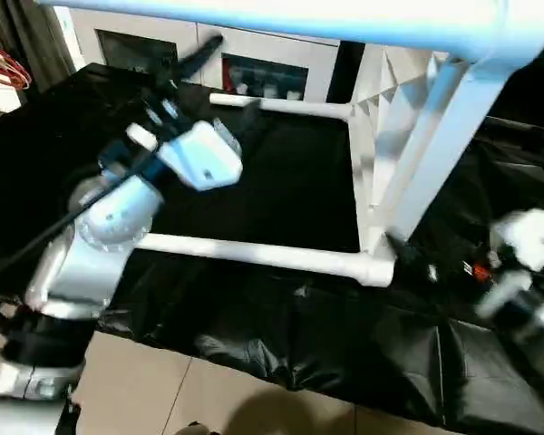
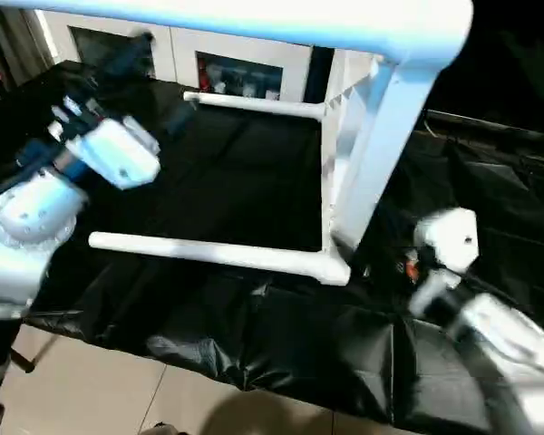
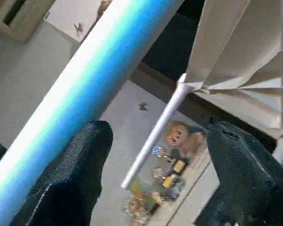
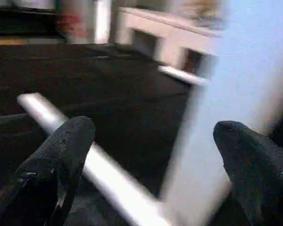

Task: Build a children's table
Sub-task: Flip table

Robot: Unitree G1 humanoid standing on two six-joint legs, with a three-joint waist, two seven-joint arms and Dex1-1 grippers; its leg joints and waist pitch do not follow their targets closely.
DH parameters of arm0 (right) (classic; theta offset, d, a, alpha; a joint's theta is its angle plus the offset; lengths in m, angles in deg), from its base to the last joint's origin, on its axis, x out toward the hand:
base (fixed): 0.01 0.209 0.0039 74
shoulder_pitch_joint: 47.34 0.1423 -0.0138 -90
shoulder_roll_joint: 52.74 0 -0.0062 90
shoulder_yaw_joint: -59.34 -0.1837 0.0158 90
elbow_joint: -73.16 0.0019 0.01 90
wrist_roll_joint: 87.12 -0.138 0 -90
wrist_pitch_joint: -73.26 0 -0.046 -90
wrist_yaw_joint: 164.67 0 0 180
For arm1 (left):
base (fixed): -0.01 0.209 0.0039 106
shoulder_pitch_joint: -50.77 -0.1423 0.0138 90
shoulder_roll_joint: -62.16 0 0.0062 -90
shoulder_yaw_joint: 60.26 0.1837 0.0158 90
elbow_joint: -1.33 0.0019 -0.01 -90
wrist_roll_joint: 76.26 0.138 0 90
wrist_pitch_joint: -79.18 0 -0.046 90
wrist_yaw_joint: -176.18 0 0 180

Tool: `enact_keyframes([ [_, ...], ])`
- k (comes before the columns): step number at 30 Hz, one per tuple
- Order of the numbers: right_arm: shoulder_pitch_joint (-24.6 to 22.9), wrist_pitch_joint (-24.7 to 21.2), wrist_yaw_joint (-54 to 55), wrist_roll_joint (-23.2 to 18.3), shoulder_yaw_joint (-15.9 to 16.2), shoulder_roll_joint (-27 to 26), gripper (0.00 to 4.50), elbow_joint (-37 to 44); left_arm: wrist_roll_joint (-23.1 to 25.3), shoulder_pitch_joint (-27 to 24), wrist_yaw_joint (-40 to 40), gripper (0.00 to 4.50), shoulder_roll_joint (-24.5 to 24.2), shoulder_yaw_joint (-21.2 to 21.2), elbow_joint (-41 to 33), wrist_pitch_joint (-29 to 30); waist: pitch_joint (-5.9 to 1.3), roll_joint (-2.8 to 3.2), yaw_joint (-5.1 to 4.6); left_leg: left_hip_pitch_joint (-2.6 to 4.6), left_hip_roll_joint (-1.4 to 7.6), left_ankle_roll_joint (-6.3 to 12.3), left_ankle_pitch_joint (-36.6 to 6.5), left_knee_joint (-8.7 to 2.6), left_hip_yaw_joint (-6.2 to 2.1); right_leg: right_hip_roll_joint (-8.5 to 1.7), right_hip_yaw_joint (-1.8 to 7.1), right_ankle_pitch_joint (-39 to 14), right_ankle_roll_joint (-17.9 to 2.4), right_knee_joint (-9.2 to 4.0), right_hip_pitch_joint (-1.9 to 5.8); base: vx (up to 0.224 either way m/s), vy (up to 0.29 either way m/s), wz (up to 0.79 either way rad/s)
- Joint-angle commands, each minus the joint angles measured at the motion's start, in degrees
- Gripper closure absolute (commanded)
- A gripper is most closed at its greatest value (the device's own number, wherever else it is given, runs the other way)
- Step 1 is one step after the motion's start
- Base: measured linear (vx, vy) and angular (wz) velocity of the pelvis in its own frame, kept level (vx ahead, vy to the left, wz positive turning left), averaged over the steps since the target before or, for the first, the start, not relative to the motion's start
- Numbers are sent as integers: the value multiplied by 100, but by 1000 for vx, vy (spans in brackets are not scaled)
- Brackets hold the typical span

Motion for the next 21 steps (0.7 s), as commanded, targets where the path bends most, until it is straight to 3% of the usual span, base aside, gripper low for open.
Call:
enact_keyframes([
  [1,-46,-158,-224,-200,-44,124,5,134,159,118,-83,81,-52,26,89,-100,-300,36,37,127,536,168,-1264,-439,-319,-528,330,-555,-917,-415,200,0,0,0],
  [6,247,-377,-299,-407,132,138,5,215,462,475,-266,81,-221,10,540,-198,-298,31,41,141,533,88,-1365,-436,-333,-534,321,-885,-920,-430,172,0,0,0],
  [11,478,-399,-193,-313,467,-5,5,214,487,612,-350,81,-240,44,690,-625,-318,44,58,136,539,23,-1256,-432,-336,-546,315,-654,-969,-397,177,0,0,0],
  [15,608,-396,-39,-74,624,-125,5,108,394,392,-63,81,-262,209,679,-693,-331,54,68,127,540,36,-1027,-425,-319,-543,317,-220,-1062,-340,181,0,0,0],
  [17,783,-337,33,70,738,-205,5,-36,45,73,287,81,-263,388,665,-845,-329,43,70,121,533,23,-1056,-427,-313,-545,315,-252,-1090,-334,187,0,0,0],
  [21,1083,-221,142,208,862,-356,5,-307,-128,13,140,81,-160,342,559,-1209,-325,69,76,149,541,-102,-1346,-447,-309,-535,318,-568,-1065,-367,155,0,0,0],
])
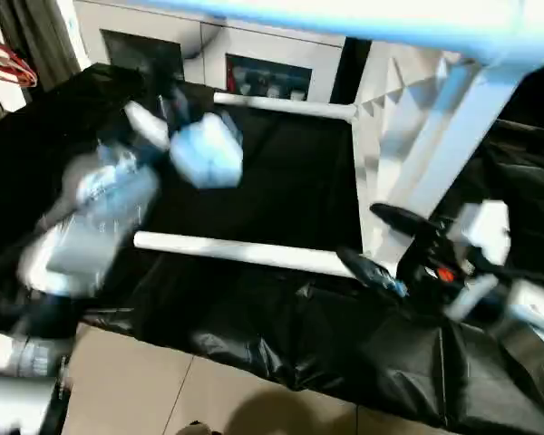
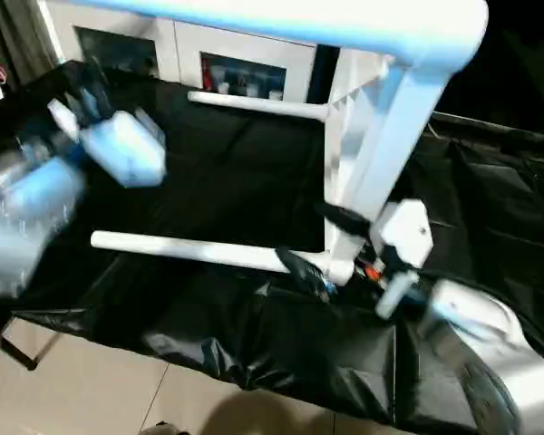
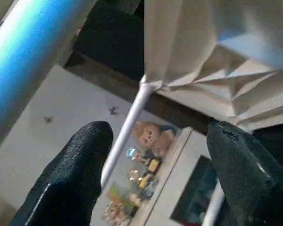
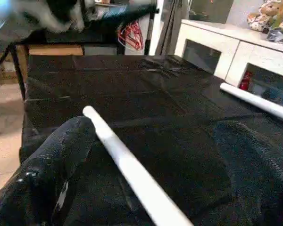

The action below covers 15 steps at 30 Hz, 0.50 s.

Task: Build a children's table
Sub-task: Flip table

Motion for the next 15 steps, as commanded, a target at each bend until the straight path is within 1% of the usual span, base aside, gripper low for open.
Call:
enact_keyframes([
  [1,195,109,79,124,51,-58,5,-177,-203,168,-107,81,74,-101,-195,-257,-325,21,2,161,538,-118,-1358,-464,-296,-530,328,-589,-1055,-378,163,0,0,0],
  [2,214,117,84,130,58,-70,5,-192,-218,179,-127,81,86,-119,-210,-272,-325,46,8,170,542,-138,-1365,-465,-300,-542,331,-604,-1073,-372,157,0,0,0],
  [3,256,134,94,142,77,-98,5,-225,-244,212,-179,81,110,-166,-243,-305,-322,50,18,171,544,-153,-1347,-460,-298,-538,333,-568,-1054,-370,162,0,0,0],
  [4,370,171,100,201,169,-194,5,-320,-38,349,-469,81,126,-303,-286,-422,-322,8,9,162,542,-143,-1326,-459,-290,-527,331,-539,-1043,-364,164,0,0,0],
  [5,412,184,97,227,206,-233,5,-355,48,393,-562,81,119,-346,-299,-468,-330,23,9,156,534,-122,-1255,-453,-291,-532,332,-476,-1034,-351,166,0,0,0],
  [6,474,205,104,270,285,-293,5,-399,233,454,-712,81,89,-392,-294,-470,-327,27,4,152,537,-118,-1212,-453,-299,-530,330,-451,-1008,-350,175,0,0,0],
  [8,539,226,108,311,375,-358,5,-444,408,507,-826,81,46,-420,-269,-459,-331,8,-12,155,530,-108,-1166,-441,-296,-524,328,-450,-974,-346,175,0,0,0],
  [10,634,224,78,322,498,-450,5,-485,667,574,-931,81,-40,-414,-107,-362,-327,5,-14,147,528,-109,-1136,-442,-297,-532,337,-509,-922,-350,178,0,0,0],
  [11,634,224,78,322,498,-450,5,-485,667,574,-931,81,-40,-414,-107,-362,-326,15,-16,148,527,-119,-1125,-442,-300,-528,336,-536,-892,-349,173,0,0,0],
  [12,710,250,67,357,576,-505,5,-531,844,631,-1009,81,-85,-416,40,-272,-325,28,-14,159,531,-143,-1154,-446,-297,-525,338,-566,-881,-352,160,0,0,0],
  [13,738,257,68,365,595,-526,5,-544,898,659,-1035,81,-95,-418,100,-205,-330,30,-19,156,524,-155,-1155,-444,-301,-520,334,-561,-884,-344,159,0,0,0],
  [14,793,266,66,353,617,-573,5,-572,1025,727,-1114,81,-115,-416,220,-80,-328,19,-26,157,519,-185,-1203,-447,-299,-519,334,-615,-879,-351,154,0,0,0],
  [15,793,266,66,353,617,-573,5,-572,1025,727,-1114,81,-115,-416,220,-80,-326,29,-28,159,526,-213,-1262,-454,-311,-528,336,-674,-880,-353,152,0,0,0],
])
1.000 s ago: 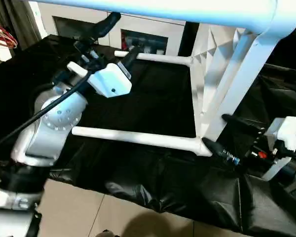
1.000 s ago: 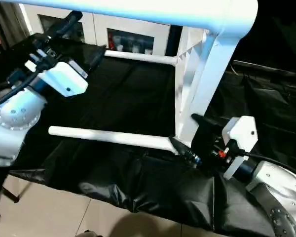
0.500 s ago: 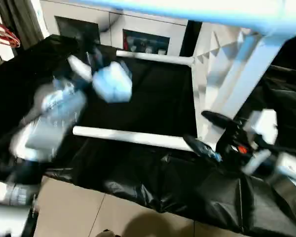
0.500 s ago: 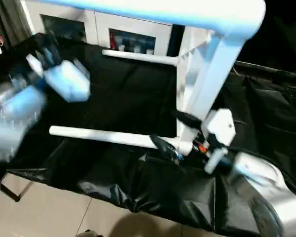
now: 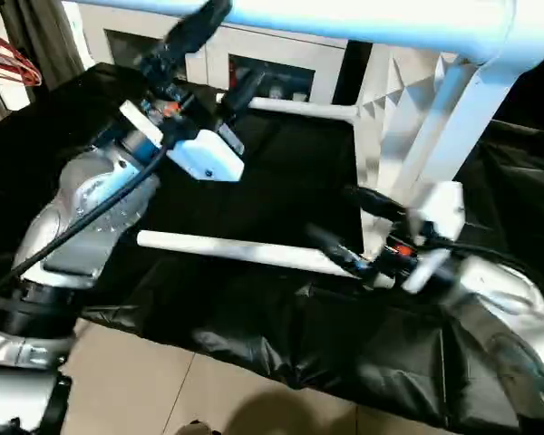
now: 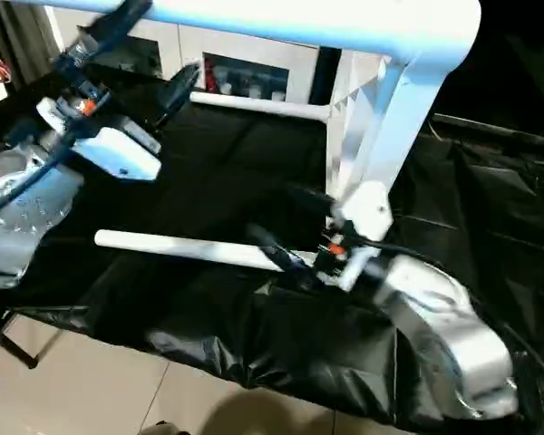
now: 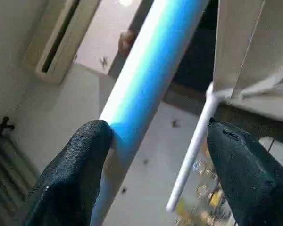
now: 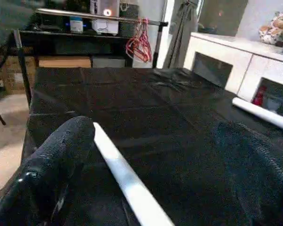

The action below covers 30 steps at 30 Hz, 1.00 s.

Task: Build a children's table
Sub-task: Flip table

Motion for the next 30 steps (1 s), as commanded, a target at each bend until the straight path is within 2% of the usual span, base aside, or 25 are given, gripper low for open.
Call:
enact_keyframes([
  [1,97,88,-1,16,12,-44,5,-27,229,238,-148,81,-71,-10,247,223,-325,53,7,164,526,-227,-1293,-467,-306,-524,337,-689,-879,-379,144,0,0,0],
  [5,220,133,-17,-13,42,-215,5,-82,622,638,-511,81,-120,13,778,336,-321,51,-7,156,517,-293,-1430,-478,-324,-520,339,-825,-821,-387,135,0,0,0],
  [8,232,166,-26,14,113,-265,5,-96,809,997,-786,81,-131,50,1183,323,-338,56,13,162,514,-270,-1320,-464,-322,-526,338,-633,-845,-368,133,0,0,0],
  [11,240,185,-22,31,154,-324,5,-106,933,1340,-1038,81,-94,103,1506,322,-350,51,20,148,512,-216,-1158,-451,-317,-529,334,-283,-925,-336,151,0,0,0],
  [12,242,195,-16,40,162,-342,5,-107,911,1387,-1045,81,-82,113,1579,317,-357,103,33,149,518,-203,-1112,-446,-328,-548,333,-207,-962,-319,159,0,0,0],
  [14,250,203,-10,48,163,-373,5,-107,912,1457,-1084,81,-65,140,1696,309,-354,73,31,146,514,-191,-1122,-443,-315,-540,331,-184,-1003,-328,158,0,0,0],
  [16,275,206,-7,17,160,-436,5,-93,864,1610,-1126,81,-15,172,1959,272,-349,89,36,140,512,-185,-1151,-444,-314,-548,336,-234,-1017,-336,159,0,0,0],
  [17,283,211,-12,12,158,-455,0,-92,915,1671,-1201,109,-8,195,2055,262,-348,82,38,144,515,-194,-1220,-447,-316,-545,336,-304,-1009,-344,156,0,0,0],
  [21,311,277,-38,14,165,-514,0,-127,945,1952,-1342,122,26,286,2497,90,-349,97,51,160,532,-266,-1340,-464,-335,-550,333,-393,-977,-346,148,0,0,0],
  [22,325,308,-30,24,165,-541,0,-143,891,2019,-1291,153,46,304,2593,59,-349,93,53,159,530,-264,-1332,-464,-333,-550,333,-358,-976,-346,148,0,0,0],
  [26,366,398,-5,36,143,-644,0,-172,725,2118,-1157,170,69,323,2743,-47,-350,110,82,161,529,-268,-1310,-460,-327,-558,334,-274,-1018,-341,144,0,0,0],
  [27,372,418,-8,24,134,-671,0,-172,696,2122,-1126,202,72,327,2762,-57,-351,106,86,160,530,-268,-1312,-460,-325,-557,335,-260,-1020,-338,147,0,0,0],
  [30,375,491,-2,55,138,-710,0,-182,597,2116,-1034,208,81,342,2804,-136,-350,122,104,171,540,-307,-1342,-470,-325,-554,335,-259,-1005,-336,138,0,0,0],
])
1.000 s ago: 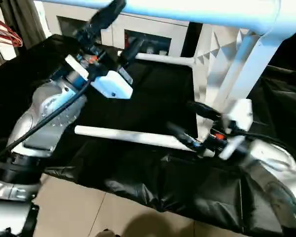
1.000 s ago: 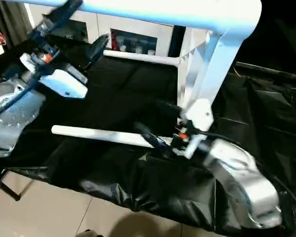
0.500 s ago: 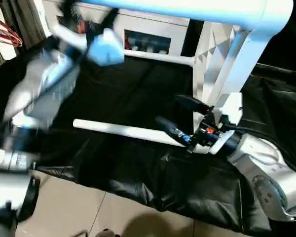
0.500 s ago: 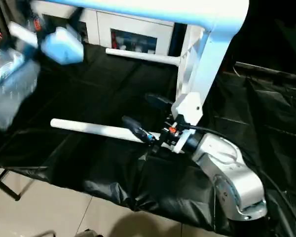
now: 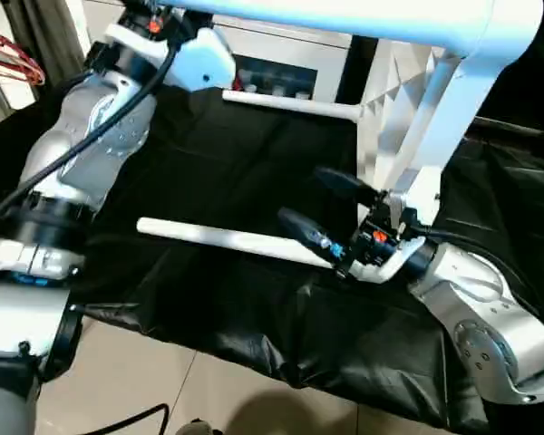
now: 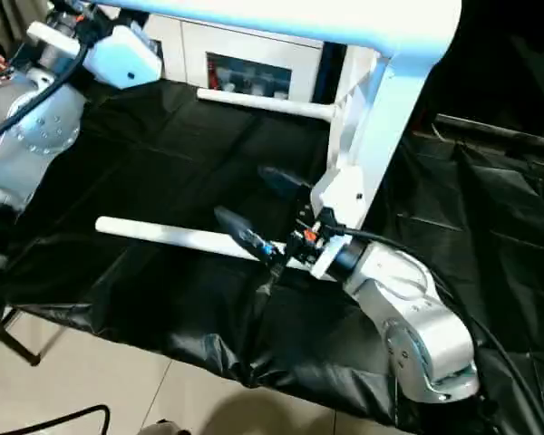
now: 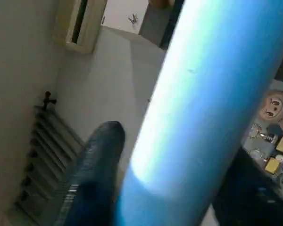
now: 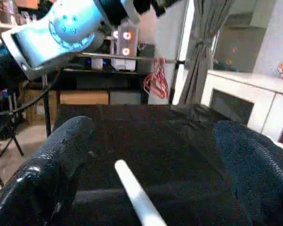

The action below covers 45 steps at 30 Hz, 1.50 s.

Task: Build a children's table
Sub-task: Flip table

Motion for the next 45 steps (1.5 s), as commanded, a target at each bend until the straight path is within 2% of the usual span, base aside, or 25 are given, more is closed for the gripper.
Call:
enact_keyframes([
  [1,51,104,4,56,-49,11,0,-72,-232,48,170,208,66,71,56,-99,-352,111,1,182,534,-312,-1357,-483,-323,-550,337,-280,-982,-355,148,0,0,0],
  [2,49,111,4,60,-48,8,0,-75,-256,37,207,232,70,75,50,-100,-356,113,17,193,537,-330,-1373,-484,-319,-558,338,-258,-1010,-350,147,0,0,0],
  [6,22,157,-1,113,-53,14,0,-99,-774,-161,825,239,188,-42,-265,245,-355,125,26,189,540,-372,-1323,-489,-313,-562,334,-199,-1073,-332,150,0,0,0],
  [7,3,175,0,136,-57,12,0,-111,-1063,-248,1155,239,280,-140,-414,554,-350,118,24,189,535,-375,-1325,-490,-306,-565,337,-214,-1086,-337,150,0,0,0],
  [10,-62,205,7,178,-51,16,0,-142,-1455,-363,1536,241,425,-319,-696,1150,-343,118,48,191,535,-338,-1315,-485,-293,-574,343,-350,-1113,-347,149,0,0,0],
  [11,-98,225,9,198,-34,18,0,-148,-1632,-400,1644,241,493,-415,-793,1408,-331,100,85,190,542,-314,-1313,-486,-288,-594,346,-510,-1093,-357,146,0,0,0],
  [12,-108,231,8,203,-29,18,0,-149,-1679,-409,1670,241,511,-442,-815,1475,-328,99,96,185,536,-289,-1323,-483,-281,-588,349,-563,-1076,-374,140,0,0,0],
  [14,-155,236,-11,204,-18,34,0,-149,-2002,-426,1822,241,673,-670,-901,2054,-336,107,141,200,537,-253,-1274,-473,-273,-590,353,-601,-1069,-378,131,0,0,0],
  [17,-194,247,-82,207,-72,82,0,-169,-2257,-418,1879,241,881,-1047,-1056,2875,-320,93,148,175,530,-192,-1277,-478,-270,-596,354,-821,-1023,-396,141,0,0,0],
  [18,-195,245,-101,199,-95,99,0,-175,-2290,-402,1863,241,915,-1131,-1075,3046,-318,112,157,167,525,-171,-1282,-470,-276,-604,352,-954,-1008,-413,142,0,0,0],
  [19,-193,244,-111,194,-110,107,0,-178,-2302,-399,1872,241,931,-1176,-1116,3166,-319,102,148,158,524,-159,-1289,-470,-276,-606,354,-1014,-985,-418,151,0,0,0],
  [20,-191,242,-129,190,-123,128,0,-179,-2357,-383,1844,241,965,-1243,-1114,3262,-301,102,142,138,518,-118,-1355,-482,-293,-608,353,-1292,-897,-454,147,0,0,0],
  [23,-192,256,-177,183,-165,189,0,-195,-2429,-363,1825,241,1028,-1391,-1163,3588,-312,110,132,140,515,-115,-1397,-479,-302,-600,347,-1519,-819,-476,143,0,0,0],
  [27,-198,259,-265,158,-269,316,0,-224,-2460,-382,1811,241,1135,-1572,-1248,3990,-323,129,135,131,511,-19,-1244,-464,-293,-593,345,-1427,-828,-469,140,0,0,0],
  [33,-85,99,-555,-26,-396,604,0,-170,-2711,-387,1991,241,1357,-1818,-1257,4675,-361,143,156,116,492,211,-886,-421,-266,-571,333,-881,-970,-425,159,0,0,0],
  [36,-31,16,-612,-107,-422,677,0,-124,-2722,-415,1980,241,1362,-1839,-1220,4724,-358,138,172,106,487,295,-820,-416,-265,-570,325,-863,-1005,-428,171,0,0,0],
  [38,-78,-276,-695,-347,-358,748,0,91,-2729,-481,1933,241,1392,-1894,-1251,4788,-352,160,172,123,503,276,-911,-428,-272,-564,324,-1006,-983,-452,156,0,0,0],
  [40,-142,-421,-709,-406,-284,780,0,207,-2722,-523,1910,241,1411,-1919,-1277,4825,-350,143,171,122,508,258,-954,-438,-279,-561,323,-1079,-956,-456,167,0,0,0],
  [41,-355,-603,-702,-411,-120,817,0,359,-2698,-624,1880,241,1447,-1962,-1369,4932,-356,136,174,115,517,251,-910,-441,-281,-571,325,-1020,-934,-451,171,0,0,0],
  [45,-668,-627,-684,-253,79,871,0,396,-2660,-740,1856,241,1455,-2016,-1452,5015,-354,136,177,108,518,270,-839,-446,-276,-575,324,-899,-932,-457,166,0,0,0],
])
